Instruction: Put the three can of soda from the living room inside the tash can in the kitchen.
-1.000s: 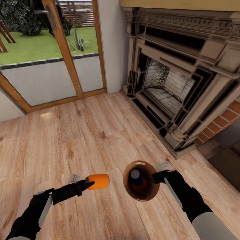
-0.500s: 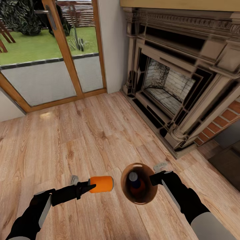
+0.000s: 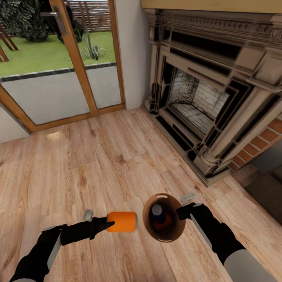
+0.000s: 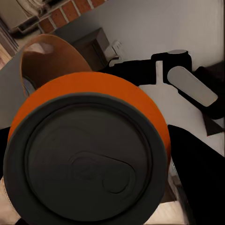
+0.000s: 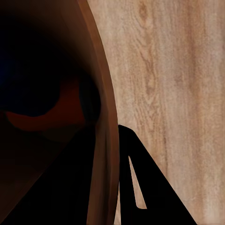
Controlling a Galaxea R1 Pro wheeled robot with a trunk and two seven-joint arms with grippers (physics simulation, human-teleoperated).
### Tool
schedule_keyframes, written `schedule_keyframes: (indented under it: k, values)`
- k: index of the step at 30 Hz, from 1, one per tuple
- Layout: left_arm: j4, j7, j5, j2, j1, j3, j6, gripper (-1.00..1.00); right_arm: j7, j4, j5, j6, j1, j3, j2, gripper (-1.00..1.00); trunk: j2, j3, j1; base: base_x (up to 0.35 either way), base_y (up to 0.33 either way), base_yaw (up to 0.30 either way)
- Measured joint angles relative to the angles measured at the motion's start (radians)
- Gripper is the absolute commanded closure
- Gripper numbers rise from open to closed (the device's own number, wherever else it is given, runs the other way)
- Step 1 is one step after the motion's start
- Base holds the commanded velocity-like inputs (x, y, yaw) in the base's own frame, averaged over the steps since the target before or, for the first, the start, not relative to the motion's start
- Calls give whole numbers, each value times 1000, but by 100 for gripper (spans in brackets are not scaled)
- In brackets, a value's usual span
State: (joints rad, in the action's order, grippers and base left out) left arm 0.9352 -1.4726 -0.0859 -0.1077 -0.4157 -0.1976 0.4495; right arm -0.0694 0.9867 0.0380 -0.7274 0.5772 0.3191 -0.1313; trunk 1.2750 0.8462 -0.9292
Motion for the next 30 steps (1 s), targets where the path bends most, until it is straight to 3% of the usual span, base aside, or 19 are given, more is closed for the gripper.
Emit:
schedule_keyframes:
  k: [4, 5, 12, 20, 24, 27, 30]
  values:
    - [-48, -11, 0, 3, 0, 16, 0, 100, 0, -3, 1, 0, 1, 0, 1, 100, 0, 0, 0, 0, 0, 0]
    - [-61, -13, 0, 13, 0, 32, 0, 100, 0, -3, 1, 1, 1, 0, 1, 100, 0, 0, 0, 0, 0, 0]
    - [-61, -11, 1, 71, 0, 45, 0, 100, 2, -5, -1, 2, 2, 0, 7, 100, 0, 0, 0, 0, 0, 0]
    - [-58, -8, 2, 92, 0, 56, 0, 100, 3, -41, -3, 26, 5, 0, 8, 100, 0, 0, 0, 0, 0, 0]
    - [-58, 29, 2, 108, 0, 58, 0, 100, 3, -46, -2, 34, 5, 0, 8, 100, 0, 0, 0, 0, 0, 0]
    - [-58, 91, 2, 119, 0, 60, 0, 100, 3, -48, -1, 36, 6, 0, 8, 100, 0, 0, 0, 0, 0, 0]
    - [-58, 143, 2, 137, 0, 84, 0, 100, 4, -48, -1, 36, 8, 0, 8, 100, 0, 0, 0, 0, 0, 0]
